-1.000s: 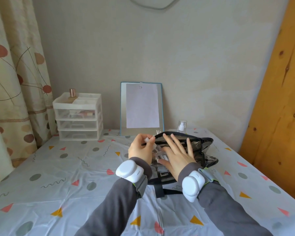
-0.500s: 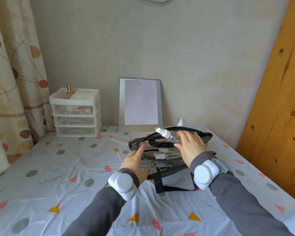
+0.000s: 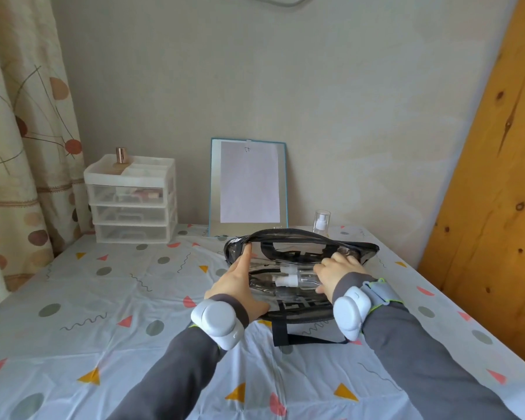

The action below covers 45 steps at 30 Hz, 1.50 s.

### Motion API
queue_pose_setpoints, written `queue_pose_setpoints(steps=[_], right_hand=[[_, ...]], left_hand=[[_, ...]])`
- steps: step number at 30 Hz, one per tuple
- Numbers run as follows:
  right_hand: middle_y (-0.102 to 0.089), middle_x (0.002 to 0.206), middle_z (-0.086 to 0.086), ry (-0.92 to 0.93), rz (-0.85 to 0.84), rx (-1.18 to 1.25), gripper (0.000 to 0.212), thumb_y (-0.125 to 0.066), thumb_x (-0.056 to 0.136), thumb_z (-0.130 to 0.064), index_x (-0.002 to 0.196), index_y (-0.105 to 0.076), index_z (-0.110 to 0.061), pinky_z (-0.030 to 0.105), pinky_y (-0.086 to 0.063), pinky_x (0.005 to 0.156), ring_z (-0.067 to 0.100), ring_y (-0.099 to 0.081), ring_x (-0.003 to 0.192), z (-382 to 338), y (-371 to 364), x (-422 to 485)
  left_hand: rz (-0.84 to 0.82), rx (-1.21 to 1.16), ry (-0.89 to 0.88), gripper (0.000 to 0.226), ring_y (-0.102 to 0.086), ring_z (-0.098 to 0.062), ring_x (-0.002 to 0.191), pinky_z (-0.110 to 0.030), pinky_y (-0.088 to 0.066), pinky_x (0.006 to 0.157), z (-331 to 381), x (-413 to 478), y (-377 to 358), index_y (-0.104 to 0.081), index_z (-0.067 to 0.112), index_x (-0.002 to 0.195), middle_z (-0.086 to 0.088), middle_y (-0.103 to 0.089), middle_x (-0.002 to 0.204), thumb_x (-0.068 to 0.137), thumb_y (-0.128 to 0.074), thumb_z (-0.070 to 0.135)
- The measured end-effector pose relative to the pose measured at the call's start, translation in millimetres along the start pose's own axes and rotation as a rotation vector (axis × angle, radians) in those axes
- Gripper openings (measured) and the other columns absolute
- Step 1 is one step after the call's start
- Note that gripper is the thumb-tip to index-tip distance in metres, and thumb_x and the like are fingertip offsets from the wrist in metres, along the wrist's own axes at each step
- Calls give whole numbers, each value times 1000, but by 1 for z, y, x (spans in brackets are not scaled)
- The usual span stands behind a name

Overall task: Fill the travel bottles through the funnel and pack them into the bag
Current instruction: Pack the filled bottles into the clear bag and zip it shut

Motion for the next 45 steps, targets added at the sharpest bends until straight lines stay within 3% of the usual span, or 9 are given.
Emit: queue_pose_setpoints(steps=[5, 10, 19, 23, 25, 31, 36, 40, 45], right_hand=[[-41, 137, 5, -33, -217, 21, 35, -42, 97, -31, 126, -44, -11, 41, -24, 105, 24, -27, 131, -3, -7, 17], [-37, 138, 4, -48, -145, 82, 32, -39, 97, -23, 128, -47, -15, 40, -27, 105, 25, -31, 130, -6, -18, 19], [-52, 124, -4, 78, 329, 375, 30, -39, 98, -28, 108, -62, -12, 26, -39, 91, 20, -52, 109, -7, 7, -16], [-67, 105, 4, 215, 795, 484, 17, -59, 86, -18, 78, -70, -7, 26, -43, 89, 27, -60, 102, -15, 32, -47], [-64, 115, 3, 206, 987, 412, 17, -62, 80, -25, 66, -65, -15, 37, -38, 94, 27, -53, 113, -12, 39, -58], [-16, 152, -14, -76, 514, 281, 41, -40, 81, -69, 78, -58, -33, 50, 14, 110, 15, -2, 142, 2, 14, -40], [-14, 149, -14, -32, 409, 287, 87, -15, 55, -94, 114, -50, -40, 53, 24, 105, 10, -6, 138, -5, -3, -37], [3, 150, -16, 88, 230, 249, 97, -51, 41, -89, 123, -45, -38, 57, 19, 106, 9, 4, 137, -4, -7, -41], [-17, 151, -12, -5, 232, 296, 42, -57, 81, -53, 115, -57, -29, 42, -11, 113, 17, -22, 136, 5, 5, -31]], left_hand=[[14, 8, 0, 113, -47, -15, 116, -26, -43, 79, 3, 1, 4, 12, 44, 141, 16, -35, 142, 67, -72, 35], [23, -1, 10, 115, -47, -14, 117, -29, -45, 81, 2, -1, 3, 14, 44, 141, 17, -32, 143, 67, -73, 35], [46, 26, 17, 114, -43, -16, 126, -35, -47, 92, 1, 0, 4, 14, 38, 143, 21, 0, 153, 69, -72, 37], [47, 16, 13, 112, -41, -16, 128, -39, -46, 95, -1, 4, 5, 12, 38, 143, 22, 0, 153, 68, -70, 39], [56, 17, 5, 111, -38, -15, 130, -38, -45, 97, 0, 7, 7, 12, 37, 144, 22, 0, 153, 68, -70, 41], [87, -14, -14, 108, -30, -14, 136, -32, -38, 102, -3, 14, 9, 6, 33, 146, 15, -2, 155, 70, -70, 42], [113, -54, -6, 99, -28, -14, 137, -34, -34, 107, -4, 19, 7, -1, 30, 147, 12, -4, 155, 72, -64, 46], [131, -60, 27, 90, -26, -16, 138, -40, -30, 110, -5, 22, 8, -7, 29, 147, 11, -7, 155, 75, -60, 45], [150, -73, -28, 78, -30, -18, 136, -36, -31, 109, 2, 16, 12, -25, 27, 143, 5, -17, 153, 78, -53, 60]])
Point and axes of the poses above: each hand's wrist, its own x-axis towards the middle knuckle, its own y-axis out of the back of the hand, z = x × y, the point moved 4 cm from there along x, towards the middle knuckle
